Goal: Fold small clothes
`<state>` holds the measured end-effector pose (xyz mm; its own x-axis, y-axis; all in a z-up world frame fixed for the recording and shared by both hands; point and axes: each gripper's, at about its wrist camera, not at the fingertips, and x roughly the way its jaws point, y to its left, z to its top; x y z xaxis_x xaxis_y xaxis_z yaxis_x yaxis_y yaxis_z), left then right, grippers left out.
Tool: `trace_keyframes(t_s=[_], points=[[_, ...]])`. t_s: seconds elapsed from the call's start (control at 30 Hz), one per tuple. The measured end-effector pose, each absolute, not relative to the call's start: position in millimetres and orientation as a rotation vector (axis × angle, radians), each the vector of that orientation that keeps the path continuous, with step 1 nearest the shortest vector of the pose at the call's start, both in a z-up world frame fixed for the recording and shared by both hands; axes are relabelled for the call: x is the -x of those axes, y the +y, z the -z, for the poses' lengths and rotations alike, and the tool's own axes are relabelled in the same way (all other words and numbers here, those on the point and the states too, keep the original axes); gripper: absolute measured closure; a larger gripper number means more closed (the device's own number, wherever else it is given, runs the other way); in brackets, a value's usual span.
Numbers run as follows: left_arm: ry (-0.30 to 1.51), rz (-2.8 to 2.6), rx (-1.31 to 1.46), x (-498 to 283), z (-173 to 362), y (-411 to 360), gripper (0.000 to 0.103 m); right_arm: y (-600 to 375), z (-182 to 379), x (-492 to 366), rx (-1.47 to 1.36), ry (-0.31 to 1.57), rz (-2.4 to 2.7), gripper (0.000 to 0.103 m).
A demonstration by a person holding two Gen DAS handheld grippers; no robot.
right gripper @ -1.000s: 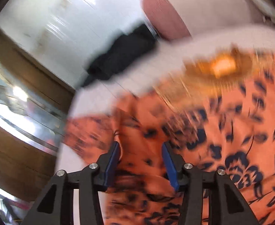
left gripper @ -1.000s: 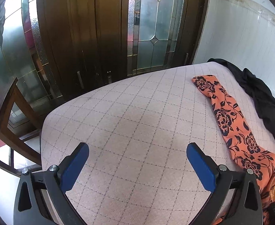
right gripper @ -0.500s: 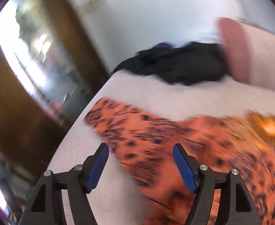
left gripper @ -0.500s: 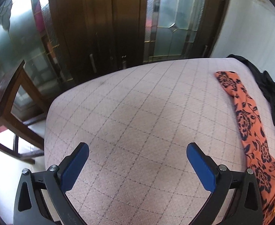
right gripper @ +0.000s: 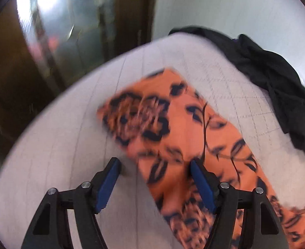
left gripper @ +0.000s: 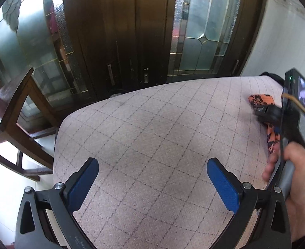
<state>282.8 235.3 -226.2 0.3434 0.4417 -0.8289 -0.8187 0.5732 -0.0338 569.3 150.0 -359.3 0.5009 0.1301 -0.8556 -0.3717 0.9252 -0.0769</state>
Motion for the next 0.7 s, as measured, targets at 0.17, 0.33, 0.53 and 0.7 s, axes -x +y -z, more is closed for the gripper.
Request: trace_keyframes(t_s=[0.17, 0.33, 0.53, 0.7], points=[[0.875, -0.855, 0.493, -282, 222, 230, 0.000, 132, 336, -561, 0.214, 0.920, -0.277, 0.096], [0.847, -0.847, 0.462, -279, 214, 218, 0.000, 82, 242, -524, -0.002, 0.731, -0.382, 0.095], [0.822, -0.840, 0.439, -277, 207, 204, 0.000, 17, 95, -467, -0.192, 0.484, -0.517, 0.096], [0.807, -0.841, 0.390, -277, 204, 193, 0.000, -52, 49, -424, -0.301, 0.386, -0.483, 0.095]])
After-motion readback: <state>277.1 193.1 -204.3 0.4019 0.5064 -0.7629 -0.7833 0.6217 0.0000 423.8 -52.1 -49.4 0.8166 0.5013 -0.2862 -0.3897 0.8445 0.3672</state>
